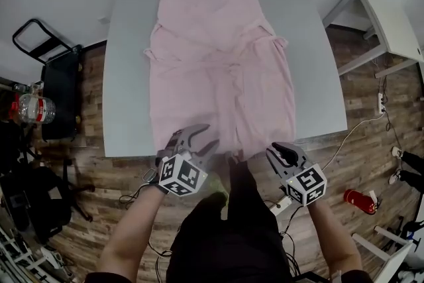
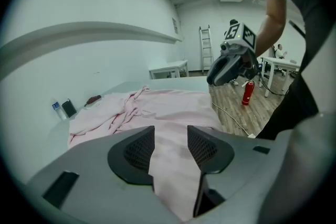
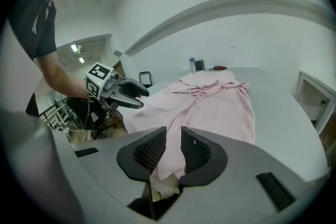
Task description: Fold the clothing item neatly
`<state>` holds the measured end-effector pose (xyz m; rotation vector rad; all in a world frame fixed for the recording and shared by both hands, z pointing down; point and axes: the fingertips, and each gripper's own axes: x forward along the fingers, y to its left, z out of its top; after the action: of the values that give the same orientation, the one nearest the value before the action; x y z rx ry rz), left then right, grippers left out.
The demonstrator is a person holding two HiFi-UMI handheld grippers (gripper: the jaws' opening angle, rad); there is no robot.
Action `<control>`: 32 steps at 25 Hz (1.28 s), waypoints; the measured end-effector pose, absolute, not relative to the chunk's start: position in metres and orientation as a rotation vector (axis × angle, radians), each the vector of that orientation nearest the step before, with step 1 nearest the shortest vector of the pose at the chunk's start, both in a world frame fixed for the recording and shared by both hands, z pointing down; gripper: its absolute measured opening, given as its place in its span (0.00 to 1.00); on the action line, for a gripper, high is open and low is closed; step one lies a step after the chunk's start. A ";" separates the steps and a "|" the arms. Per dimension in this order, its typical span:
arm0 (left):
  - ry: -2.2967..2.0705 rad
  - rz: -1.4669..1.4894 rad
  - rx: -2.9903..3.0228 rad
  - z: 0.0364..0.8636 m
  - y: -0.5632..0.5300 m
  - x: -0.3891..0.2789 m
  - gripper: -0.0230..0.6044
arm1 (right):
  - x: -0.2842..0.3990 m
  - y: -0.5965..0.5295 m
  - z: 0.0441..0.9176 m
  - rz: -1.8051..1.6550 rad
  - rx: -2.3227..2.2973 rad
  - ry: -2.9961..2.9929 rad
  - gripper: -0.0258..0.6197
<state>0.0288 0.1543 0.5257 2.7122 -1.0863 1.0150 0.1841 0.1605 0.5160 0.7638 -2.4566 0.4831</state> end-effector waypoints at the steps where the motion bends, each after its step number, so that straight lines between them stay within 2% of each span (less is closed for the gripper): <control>1: -1.118 1.009 2.719 0.525 0.165 0.030 0.35 | 0.185 0.165 0.518 0.451 0.763 -2.451 0.15; 7: -1.270 1.019 2.607 0.557 0.239 0.024 0.35 | 0.193 0.211 0.557 0.315 0.640 -2.352 0.16; 11: -1.271 0.927 2.360 0.607 0.289 -0.004 0.35 | 0.226 0.234 0.596 0.514 0.582 -2.294 0.25; 15: -1.301 0.842 2.168 0.653 0.313 -0.048 0.35 | 0.275 0.206 0.636 0.696 0.701 -2.256 0.30; 20: -1.317 0.770 2.087 0.698 0.296 -0.088 0.45 | 0.314 0.168 0.697 0.761 0.768 -2.182 0.36; 25: -1.354 0.640 2.054 0.711 0.274 -0.123 0.57 | 0.299 0.137 0.714 0.719 0.714 -2.239 0.42; 32: -1.120 0.535 2.237 0.701 0.250 -0.080 0.57 | 0.265 0.127 0.714 0.640 0.597 -2.317 0.44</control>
<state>-0.0802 0.2501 0.7009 2.2366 -1.1201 0.5346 0.2648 0.1272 0.7143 0.5972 -2.3167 0.6397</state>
